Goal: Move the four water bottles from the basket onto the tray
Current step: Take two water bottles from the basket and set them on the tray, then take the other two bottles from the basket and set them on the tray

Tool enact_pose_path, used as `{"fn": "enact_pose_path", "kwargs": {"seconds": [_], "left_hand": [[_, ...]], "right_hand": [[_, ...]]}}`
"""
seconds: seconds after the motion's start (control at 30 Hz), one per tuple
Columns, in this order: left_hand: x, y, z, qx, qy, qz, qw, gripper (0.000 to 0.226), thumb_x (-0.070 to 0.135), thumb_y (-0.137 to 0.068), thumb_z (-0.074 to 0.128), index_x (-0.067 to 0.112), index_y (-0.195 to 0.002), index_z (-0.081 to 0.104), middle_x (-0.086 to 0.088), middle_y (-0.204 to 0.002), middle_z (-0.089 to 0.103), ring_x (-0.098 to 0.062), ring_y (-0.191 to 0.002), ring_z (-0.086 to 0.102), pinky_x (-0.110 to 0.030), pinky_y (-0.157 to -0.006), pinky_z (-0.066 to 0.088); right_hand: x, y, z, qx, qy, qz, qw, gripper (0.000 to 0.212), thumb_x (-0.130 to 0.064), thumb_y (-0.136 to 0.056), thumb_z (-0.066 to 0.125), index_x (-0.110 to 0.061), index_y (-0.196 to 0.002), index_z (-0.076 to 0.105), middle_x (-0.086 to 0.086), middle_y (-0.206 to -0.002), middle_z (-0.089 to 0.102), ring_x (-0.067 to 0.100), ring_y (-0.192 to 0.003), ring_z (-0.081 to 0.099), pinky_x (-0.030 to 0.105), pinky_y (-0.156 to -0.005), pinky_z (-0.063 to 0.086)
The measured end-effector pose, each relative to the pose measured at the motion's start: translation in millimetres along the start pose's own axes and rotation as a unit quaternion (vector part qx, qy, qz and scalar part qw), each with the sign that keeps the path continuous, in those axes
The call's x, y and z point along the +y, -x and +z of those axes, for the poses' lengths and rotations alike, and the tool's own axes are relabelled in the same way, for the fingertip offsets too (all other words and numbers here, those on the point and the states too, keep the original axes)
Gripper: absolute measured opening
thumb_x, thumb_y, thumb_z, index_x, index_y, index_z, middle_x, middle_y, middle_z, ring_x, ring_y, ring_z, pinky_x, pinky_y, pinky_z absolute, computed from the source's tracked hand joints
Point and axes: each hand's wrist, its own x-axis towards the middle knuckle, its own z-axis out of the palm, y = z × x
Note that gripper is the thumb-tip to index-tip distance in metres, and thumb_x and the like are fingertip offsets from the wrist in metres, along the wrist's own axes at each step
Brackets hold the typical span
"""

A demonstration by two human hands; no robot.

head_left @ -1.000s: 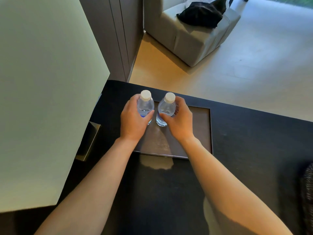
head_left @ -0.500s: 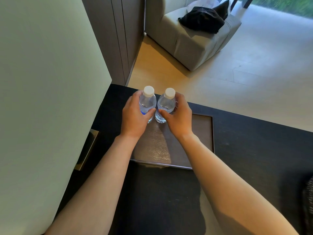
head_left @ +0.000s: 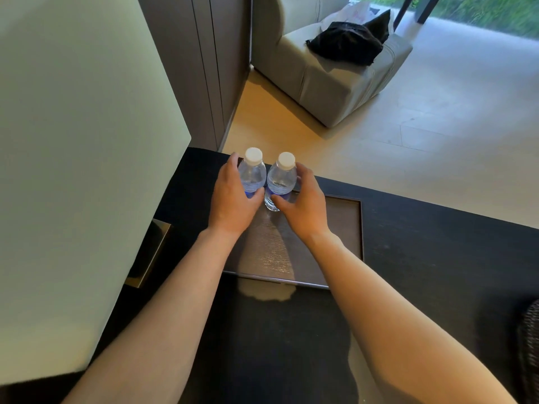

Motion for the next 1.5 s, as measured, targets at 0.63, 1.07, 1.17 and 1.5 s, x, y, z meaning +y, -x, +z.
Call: {"fn": "enact_pose_path", "kwargs": {"seconds": [0.63,1.07,1.17,1.5], "left_hand": [[87.1,220.8,41.7,-0.149,-0.212,-0.085,0.962,0.055,0.042,-0.101,0.054,0.010,-0.146,0.050,-0.012,-0.146,0.053,-0.031,-0.133,0.052,-0.045,-0.105,0.043],[218.9,395.9,133.4,-0.221,-0.217,0.029,0.950,0.048,0.044,-0.101,0.052,0.013,-0.136,0.061,-0.004,-0.130,0.065,-0.024,-0.118,0.063,-0.042,-0.096,0.053],[250.5,426.1,164.1,-0.247,-0.208,0.064,0.944,0.043,0.044,-0.101,0.054,0.015,-0.132,0.062,-0.001,-0.121,0.066,-0.018,-0.108,0.066,-0.039,-0.089,0.057],[346.8,480.8,282.0,-0.332,-0.167,0.174,0.912,0.033,0.043,-0.100,0.058,0.022,-0.127,0.062,0.005,-0.114,0.064,-0.004,-0.092,0.058,-0.024,-0.076,0.051]], "right_hand": [[76.9,189.0,-146.1,-0.032,0.241,0.042,0.969,0.050,-0.038,-0.100,0.059,-0.017,-0.145,0.055,0.005,-0.151,0.058,0.024,-0.139,0.054,0.048,-0.111,0.047],[165.4,365.0,-336.0,0.017,0.283,0.105,0.953,0.035,-0.041,-0.101,0.054,-0.017,-0.124,0.065,0.002,-0.121,0.072,0.025,-0.113,0.067,0.041,-0.093,0.048],[189.3,399.7,-377.1,0.037,0.272,0.124,0.954,0.035,-0.043,-0.102,0.055,-0.019,-0.126,0.063,0.001,-0.119,0.070,0.020,-0.110,0.067,0.038,-0.093,0.048],[258.6,454.6,-494.3,0.127,0.264,0.218,0.931,0.023,-0.043,-0.097,0.054,-0.024,-0.103,0.063,-0.005,-0.091,0.064,0.016,-0.084,0.066,0.045,-0.081,0.057]]}}
